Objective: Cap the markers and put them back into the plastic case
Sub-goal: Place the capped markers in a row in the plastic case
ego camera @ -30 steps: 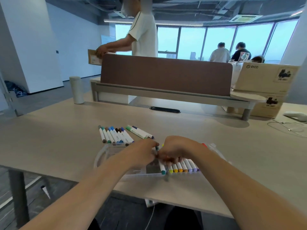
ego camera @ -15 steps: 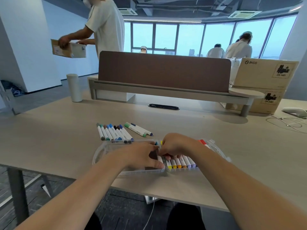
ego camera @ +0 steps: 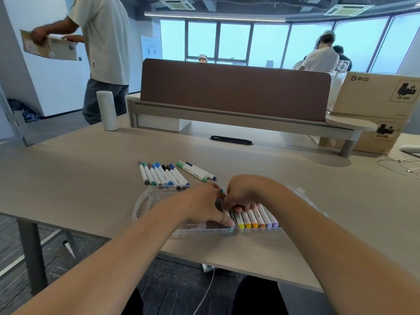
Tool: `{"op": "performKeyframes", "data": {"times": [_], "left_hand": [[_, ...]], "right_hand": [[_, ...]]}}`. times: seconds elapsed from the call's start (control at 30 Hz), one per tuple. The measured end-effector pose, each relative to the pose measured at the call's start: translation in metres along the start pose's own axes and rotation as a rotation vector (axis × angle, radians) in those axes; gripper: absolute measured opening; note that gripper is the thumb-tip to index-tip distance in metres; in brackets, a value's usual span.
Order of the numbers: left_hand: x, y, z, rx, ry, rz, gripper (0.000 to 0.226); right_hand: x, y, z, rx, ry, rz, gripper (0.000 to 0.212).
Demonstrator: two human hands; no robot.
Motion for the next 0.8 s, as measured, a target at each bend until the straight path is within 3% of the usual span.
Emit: {"op": "performKeyframes", "data": {"times": [0.1,0.2,0.43,0.57,0.8], "left_hand": [[-0.002,0.002,0.0,0.004,-0.007,0.009,0.077],[-0.006,0.011,0.002,0.017,0.032,0.149,0.06],[-0.049,0.059,0.011,0.447,0.168,0.358,0.021],[-0.089,0.073,0.021,0.6,0.276,0.457,0.019],[-0.148,0.076,0.035,0.633,0.399,0.44,0.021]], "right_hand": [[0.002,0.002,-0.003,-0.036,0.005,0.003,0.033],[0.001,0.006,-0.009,0.004,0.012,-0.003,0.034],[-0.032,0.023,-0.045,0.309,0.089,-0.093,0.025],[-0.079,0.023,-0.081,0.368,0.132,-0.112,0.023],[-0.157,0.022,-0.12,0.392,0.219,-0.09,0.024]]}}
Point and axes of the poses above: each hand's wrist, its own z-axis away from the middle knuckle, its own y-axis out of the back of the hand, x = y × z, the point moved 2 cm from there along -z, towards the middle knuckle, and after that the axes turned 2 degrees about -y, right-handed, at the moved point
